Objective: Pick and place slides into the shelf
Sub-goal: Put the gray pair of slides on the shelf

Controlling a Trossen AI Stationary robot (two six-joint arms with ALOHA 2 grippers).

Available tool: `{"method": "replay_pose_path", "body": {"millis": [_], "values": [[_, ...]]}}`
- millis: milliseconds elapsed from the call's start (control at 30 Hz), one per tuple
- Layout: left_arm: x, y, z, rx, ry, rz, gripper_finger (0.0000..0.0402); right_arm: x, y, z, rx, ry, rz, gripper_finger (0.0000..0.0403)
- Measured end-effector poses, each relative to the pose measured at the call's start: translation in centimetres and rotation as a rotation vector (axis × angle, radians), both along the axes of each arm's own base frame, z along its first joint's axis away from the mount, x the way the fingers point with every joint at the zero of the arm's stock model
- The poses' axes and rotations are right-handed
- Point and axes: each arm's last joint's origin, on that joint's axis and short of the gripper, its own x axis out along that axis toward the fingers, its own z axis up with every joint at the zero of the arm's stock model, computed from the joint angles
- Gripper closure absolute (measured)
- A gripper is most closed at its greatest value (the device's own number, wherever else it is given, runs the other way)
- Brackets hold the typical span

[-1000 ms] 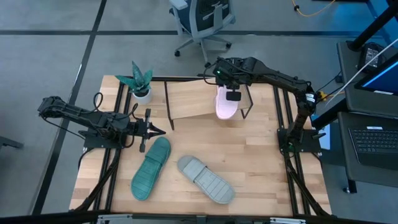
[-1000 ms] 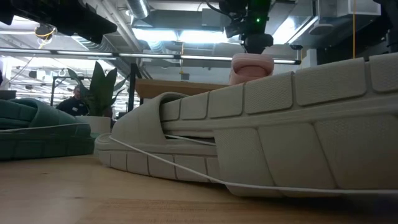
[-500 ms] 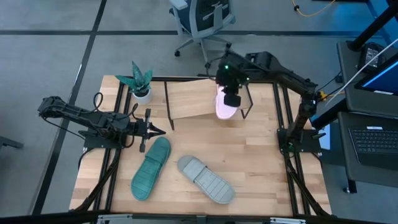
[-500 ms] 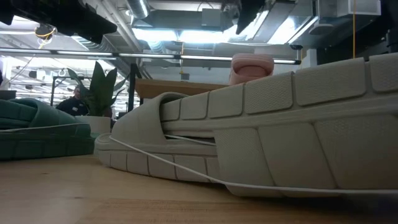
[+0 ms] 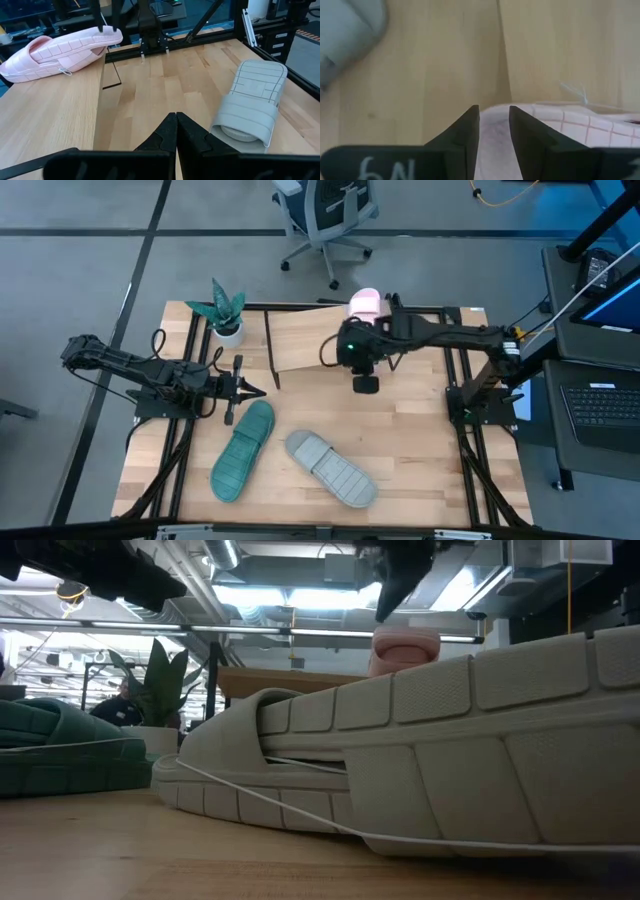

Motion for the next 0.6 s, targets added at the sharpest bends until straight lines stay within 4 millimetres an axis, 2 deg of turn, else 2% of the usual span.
{"method": "replay_pose_path", "body": {"millis": [267,600], "values": [[0.0,0.0,0.0,-0.005,0.0,0.0,0.0401,-4.3,3.9,0.1,0.047,-0.217,0.034,0.0295],[0.1,0.0,0.2,-0.013,-0.024,0.001,0.0401,-9.4,7.4,-4.0,0.126,-0.399,0.057,0.0295]]}}
